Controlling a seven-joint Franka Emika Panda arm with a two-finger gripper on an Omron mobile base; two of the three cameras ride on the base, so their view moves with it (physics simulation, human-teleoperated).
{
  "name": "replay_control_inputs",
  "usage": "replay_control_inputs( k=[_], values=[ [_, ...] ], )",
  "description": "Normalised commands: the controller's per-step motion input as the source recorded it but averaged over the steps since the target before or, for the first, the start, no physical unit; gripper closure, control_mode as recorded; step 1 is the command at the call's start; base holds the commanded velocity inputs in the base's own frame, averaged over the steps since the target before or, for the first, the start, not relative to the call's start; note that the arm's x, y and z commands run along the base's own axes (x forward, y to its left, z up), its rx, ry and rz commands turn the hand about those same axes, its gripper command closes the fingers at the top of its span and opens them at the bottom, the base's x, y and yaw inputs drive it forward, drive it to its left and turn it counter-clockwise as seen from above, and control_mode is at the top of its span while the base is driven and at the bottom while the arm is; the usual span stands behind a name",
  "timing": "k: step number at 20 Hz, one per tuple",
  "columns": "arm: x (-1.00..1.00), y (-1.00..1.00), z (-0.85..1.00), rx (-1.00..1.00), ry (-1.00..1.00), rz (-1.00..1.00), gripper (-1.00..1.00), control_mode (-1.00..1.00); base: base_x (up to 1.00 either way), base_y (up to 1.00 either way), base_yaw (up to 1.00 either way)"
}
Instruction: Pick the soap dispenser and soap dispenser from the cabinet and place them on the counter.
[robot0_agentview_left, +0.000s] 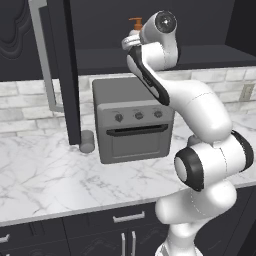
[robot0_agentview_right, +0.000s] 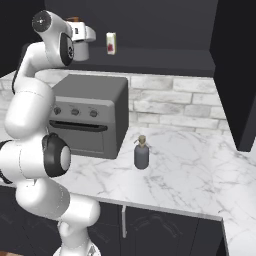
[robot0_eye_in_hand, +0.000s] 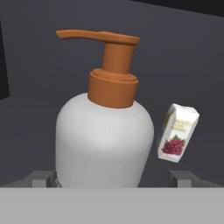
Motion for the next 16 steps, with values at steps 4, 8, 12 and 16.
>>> replay_control_inputs(
  k=[4,8,12,16],
  values=[
    [0.08,0.0,-0.05,0.02,0.0,0.0,-1.0,-1.0,0.0,0.0,0.0],
    [0.11,0.02,-0.05,0.01,0.0,0.0,-1.0,-1.0,0.0,0.0,0.0],
    [0.12,0.04,-0.04,0.01,0.0,0.0,-1.0,-1.0,0.0,0.0,0.0],
    [0.1,0.04,-0.07,0.01,0.0,0.0,-1.0,-1.0,0.0,0.0,0.0]
  ],
)
